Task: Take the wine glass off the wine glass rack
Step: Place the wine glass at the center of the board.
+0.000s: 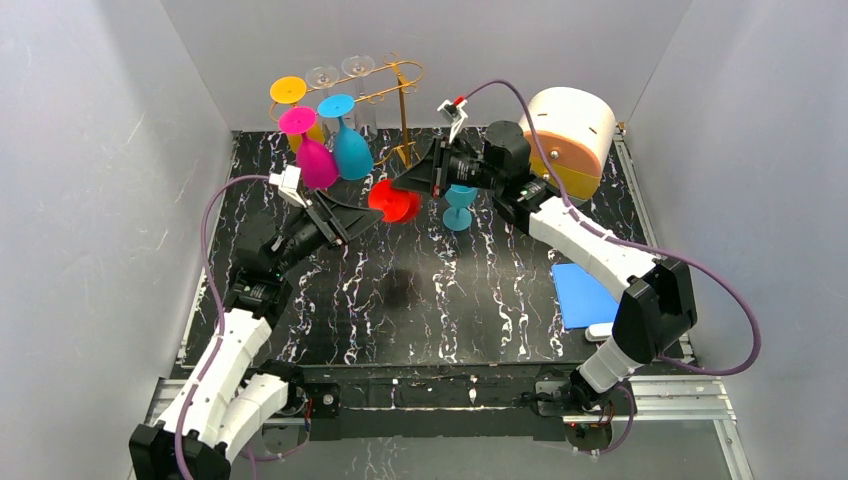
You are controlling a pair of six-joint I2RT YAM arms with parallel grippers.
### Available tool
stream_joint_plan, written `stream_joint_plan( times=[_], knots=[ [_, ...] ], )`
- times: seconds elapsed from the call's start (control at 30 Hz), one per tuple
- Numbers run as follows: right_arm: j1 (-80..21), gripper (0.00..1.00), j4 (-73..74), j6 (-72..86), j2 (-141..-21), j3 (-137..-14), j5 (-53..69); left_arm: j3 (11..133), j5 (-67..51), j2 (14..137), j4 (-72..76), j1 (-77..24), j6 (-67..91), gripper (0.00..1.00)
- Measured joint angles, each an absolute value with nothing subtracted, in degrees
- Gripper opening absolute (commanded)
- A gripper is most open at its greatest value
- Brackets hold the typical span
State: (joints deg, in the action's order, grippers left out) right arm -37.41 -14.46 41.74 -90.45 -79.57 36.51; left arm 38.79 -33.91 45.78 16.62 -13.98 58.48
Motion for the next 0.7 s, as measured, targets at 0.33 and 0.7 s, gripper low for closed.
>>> stream_joint_plan(
  times=[0.33,0.7],
  knots=[
    [-38.5,0.01,-20.0,43.3,-90.4,-76.2,42.0,38.8,-40.5,51.2,25.0,-13.9,61.6,0.08],
    [-38.2,0.29,-23.0,45.7,-90.4,-75.2,46.7,39.5,-44.9,52.4,24.0,-13.9,58.8,0.0]
  ],
)
